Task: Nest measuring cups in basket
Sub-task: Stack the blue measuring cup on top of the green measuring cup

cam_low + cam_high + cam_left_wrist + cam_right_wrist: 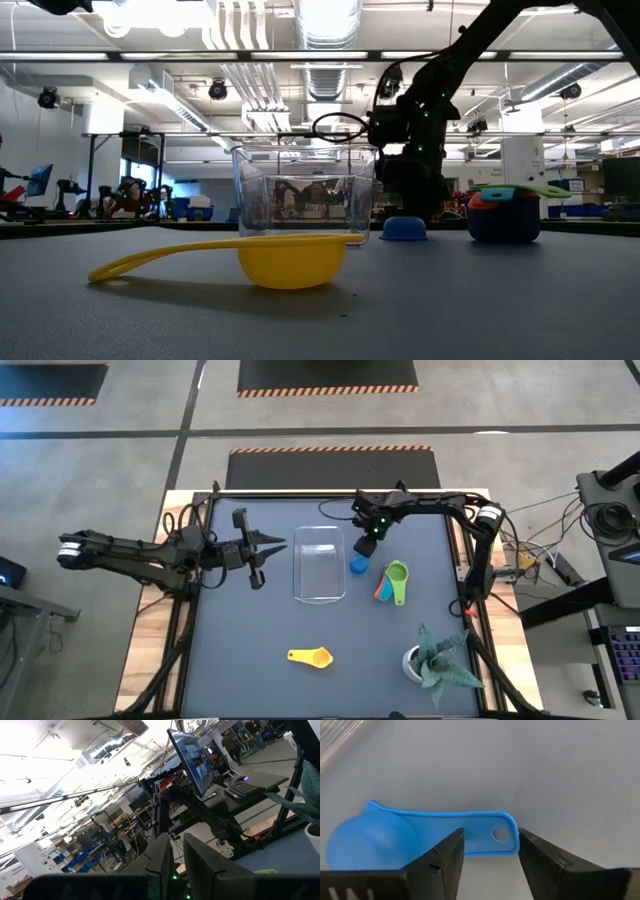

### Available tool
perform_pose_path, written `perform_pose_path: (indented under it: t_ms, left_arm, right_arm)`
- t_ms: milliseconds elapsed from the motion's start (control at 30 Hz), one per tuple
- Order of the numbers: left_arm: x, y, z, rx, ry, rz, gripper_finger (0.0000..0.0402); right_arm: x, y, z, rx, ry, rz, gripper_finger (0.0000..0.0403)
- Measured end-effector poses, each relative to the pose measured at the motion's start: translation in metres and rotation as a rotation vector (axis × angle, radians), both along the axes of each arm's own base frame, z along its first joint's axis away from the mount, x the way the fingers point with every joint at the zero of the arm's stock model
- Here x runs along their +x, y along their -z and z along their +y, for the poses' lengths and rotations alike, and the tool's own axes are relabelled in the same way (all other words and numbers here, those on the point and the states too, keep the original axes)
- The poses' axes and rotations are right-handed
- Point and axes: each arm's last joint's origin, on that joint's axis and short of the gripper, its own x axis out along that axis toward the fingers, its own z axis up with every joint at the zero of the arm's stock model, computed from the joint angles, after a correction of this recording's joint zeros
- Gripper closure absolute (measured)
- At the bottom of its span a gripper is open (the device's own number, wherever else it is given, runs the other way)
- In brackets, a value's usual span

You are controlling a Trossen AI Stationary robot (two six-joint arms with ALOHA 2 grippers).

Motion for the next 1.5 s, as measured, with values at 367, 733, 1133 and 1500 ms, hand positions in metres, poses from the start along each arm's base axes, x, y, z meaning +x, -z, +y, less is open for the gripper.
perform_pose_path:
  t_ms: [367,733,1133,1500]
  left_arm:
    - [0.000,0.000,0.000,0.000,0.000,0.000,0.0363]
    - [0.000,0.000,0.000,0.000,0.000,0.000,0.0363]
    - [0.000,0.000,0.000,0.000,0.000,-0.001,0.0363]
    - [0.000,0.000,0.000,0.000,0.000,-0.001,0.0363]
  right_arm:
    - [0.002,0.002,0.002,0.028,-0.032,-0.056,0.0344]
    - [-0.007,-0.034,0.009,0.006,-0.069,-0.149,0.0394]
    - [-0.045,-0.113,0.046,-0.301,-0.064,-0.165,0.0396]
    - [-0.082,-0.158,0.095,-0.521,-0.056,-0.086,0.0396]
